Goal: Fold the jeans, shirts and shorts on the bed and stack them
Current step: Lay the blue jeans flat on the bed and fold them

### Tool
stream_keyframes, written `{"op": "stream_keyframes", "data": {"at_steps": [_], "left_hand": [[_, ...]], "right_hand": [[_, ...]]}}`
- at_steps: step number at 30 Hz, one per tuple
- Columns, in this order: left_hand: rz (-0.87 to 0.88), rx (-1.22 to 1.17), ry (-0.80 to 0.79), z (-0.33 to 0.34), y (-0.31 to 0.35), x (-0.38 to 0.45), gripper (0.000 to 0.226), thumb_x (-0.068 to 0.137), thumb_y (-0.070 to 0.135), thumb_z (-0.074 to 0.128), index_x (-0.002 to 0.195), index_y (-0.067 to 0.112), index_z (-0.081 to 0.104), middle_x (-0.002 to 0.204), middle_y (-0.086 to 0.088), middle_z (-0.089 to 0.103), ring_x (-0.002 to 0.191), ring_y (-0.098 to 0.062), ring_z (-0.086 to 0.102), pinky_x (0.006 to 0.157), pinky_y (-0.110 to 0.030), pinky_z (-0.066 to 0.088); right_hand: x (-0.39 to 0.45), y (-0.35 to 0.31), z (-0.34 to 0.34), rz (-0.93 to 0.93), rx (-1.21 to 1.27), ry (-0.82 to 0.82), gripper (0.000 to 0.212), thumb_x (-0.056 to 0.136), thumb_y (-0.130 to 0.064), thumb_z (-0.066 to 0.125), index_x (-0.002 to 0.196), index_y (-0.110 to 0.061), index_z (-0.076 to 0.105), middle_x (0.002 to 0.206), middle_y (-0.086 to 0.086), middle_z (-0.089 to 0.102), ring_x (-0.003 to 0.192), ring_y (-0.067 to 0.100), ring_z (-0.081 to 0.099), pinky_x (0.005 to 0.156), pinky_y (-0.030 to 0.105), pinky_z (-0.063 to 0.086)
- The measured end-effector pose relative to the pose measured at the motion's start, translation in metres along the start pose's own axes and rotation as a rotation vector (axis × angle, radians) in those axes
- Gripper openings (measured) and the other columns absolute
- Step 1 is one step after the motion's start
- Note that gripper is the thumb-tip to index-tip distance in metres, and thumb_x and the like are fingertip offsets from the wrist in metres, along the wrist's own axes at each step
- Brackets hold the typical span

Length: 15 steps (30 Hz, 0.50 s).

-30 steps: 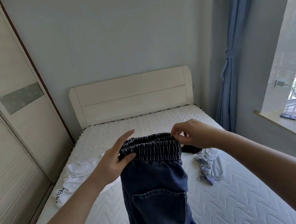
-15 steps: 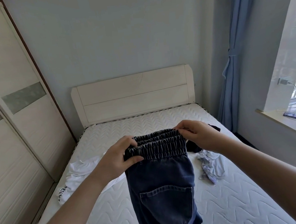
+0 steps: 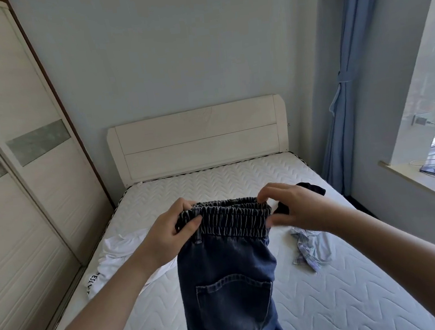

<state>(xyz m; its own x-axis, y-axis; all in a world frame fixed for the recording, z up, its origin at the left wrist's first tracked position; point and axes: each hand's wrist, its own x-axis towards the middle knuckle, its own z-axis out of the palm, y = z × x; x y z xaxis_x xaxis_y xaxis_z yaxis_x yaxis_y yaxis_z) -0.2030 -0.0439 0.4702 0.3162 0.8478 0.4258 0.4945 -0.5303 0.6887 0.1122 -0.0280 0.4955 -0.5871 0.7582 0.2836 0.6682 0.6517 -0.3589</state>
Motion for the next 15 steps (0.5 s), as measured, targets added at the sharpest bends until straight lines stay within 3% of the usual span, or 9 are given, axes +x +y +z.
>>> {"op": "stream_keyframes", "data": {"at_steps": [3, 6, 8, 12, 14, 15], "left_hand": [[0.009, -0.059, -0.001, 0.000, 0.002, -0.002, 0.014, 0.091, 0.040, 0.057, 0.085, 0.031, 0.048, 0.114, 0.019, 0.064, 0.095, -0.009, 0.064, 0.080, -0.014, 0.047], [0.005, -0.082, -0.039, -0.002, 0.000, -0.002, 0.020, 0.093, 0.042, 0.059, 0.086, 0.027, 0.049, 0.116, 0.016, 0.064, 0.098, -0.014, 0.064, 0.083, -0.021, 0.050], [0.010, -0.077, -0.070, -0.004, 0.001, -0.002, 0.023, 0.090, 0.046, 0.062, 0.084, 0.028, 0.049, 0.116, 0.013, 0.064, 0.096, -0.018, 0.064, 0.081, -0.025, 0.053], [0.096, -0.031, -0.131, -0.008, 0.002, 0.001, 0.023, 0.084, 0.043, 0.068, 0.080, 0.031, 0.049, 0.114, 0.013, 0.065, 0.098, -0.017, 0.064, 0.079, -0.018, 0.050], [0.114, -0.020, -0.154, -0.009, 0.000, 0.002, 0.027, 0.081, 0.043, 0.074, 0.080, 0.031, 0.049, 0.114, 0.013, 0.064, 0.099, -0.017, 0.064, 0.079, -0.018, 0.050], [0.113, -0.024, -0.160, -0.009, -0.001, 0.002, 0.029, 0.079, 0.043, 0.076, 0.080, 0.031, 0.049, 0.115, 0.013, 0.064, 0.099, -0.018, 0.064, 0.079, -0.019, 0.051]], "right_hand": [[-0.005, 0.003, 0.010, -0.033, -0.043, 0.009, 0.062, 0.074, -0.067, 0.062, 0.120, -0.028, 0.051, 0.114, -0.028, 0.047, 0.093, -0.008, 0.050, 0.086, 0.010, 0.040], [-0.005, 0.001, 0.008, -0.129, -0.112, 0.116, 0.042, 0.082, -0.043, 0.071, 0.111, -0.013, 0.060, 0.105, -0.013, 0.058, 0.073, 0.009, 0.053, 0.069, 0.032, 0.051], [-0.004, -0.002, 0.002, -0.210, -0.189, 0.124, 0.032, 0.084, -0.031, 0.073, 0.103, -0.007, 0.064, 0.103, -0.001, 0.063, 0.065, 0.012, 0.048, 0.061, 0.029, 0.046], [-0.002, -0.005, -0.004, -0.307, -0.339, 0.079, 0.027, 0.083, -0.027, 0.074, 0.095, -0.004, 0.065, 0.112, 0.007, 0.064, 0.058, 0.013, 0.044, 0.057, 0.022, 0.036], [-0.002, -0.003, -0.003, -0.318, -0.383, 0.053, 0.026, 0.084, -0.025, 0.074, 0.097, -0.003, 0.066, 0.124, 0.007, 0.063, 0.060, 0.020, 0.057, 0.057, 0.024, 0.041], [-0.002, -0.002, -0.002, -0.310, -0.387, 0.034, 0.026, 0.086, -0.025, 0.071, 0.099, -0.003, 0.066, 0.130, 0.007, 0.062, 0.071, 0.024, 0.066, 0.061, 0.028, 0.048]]}}
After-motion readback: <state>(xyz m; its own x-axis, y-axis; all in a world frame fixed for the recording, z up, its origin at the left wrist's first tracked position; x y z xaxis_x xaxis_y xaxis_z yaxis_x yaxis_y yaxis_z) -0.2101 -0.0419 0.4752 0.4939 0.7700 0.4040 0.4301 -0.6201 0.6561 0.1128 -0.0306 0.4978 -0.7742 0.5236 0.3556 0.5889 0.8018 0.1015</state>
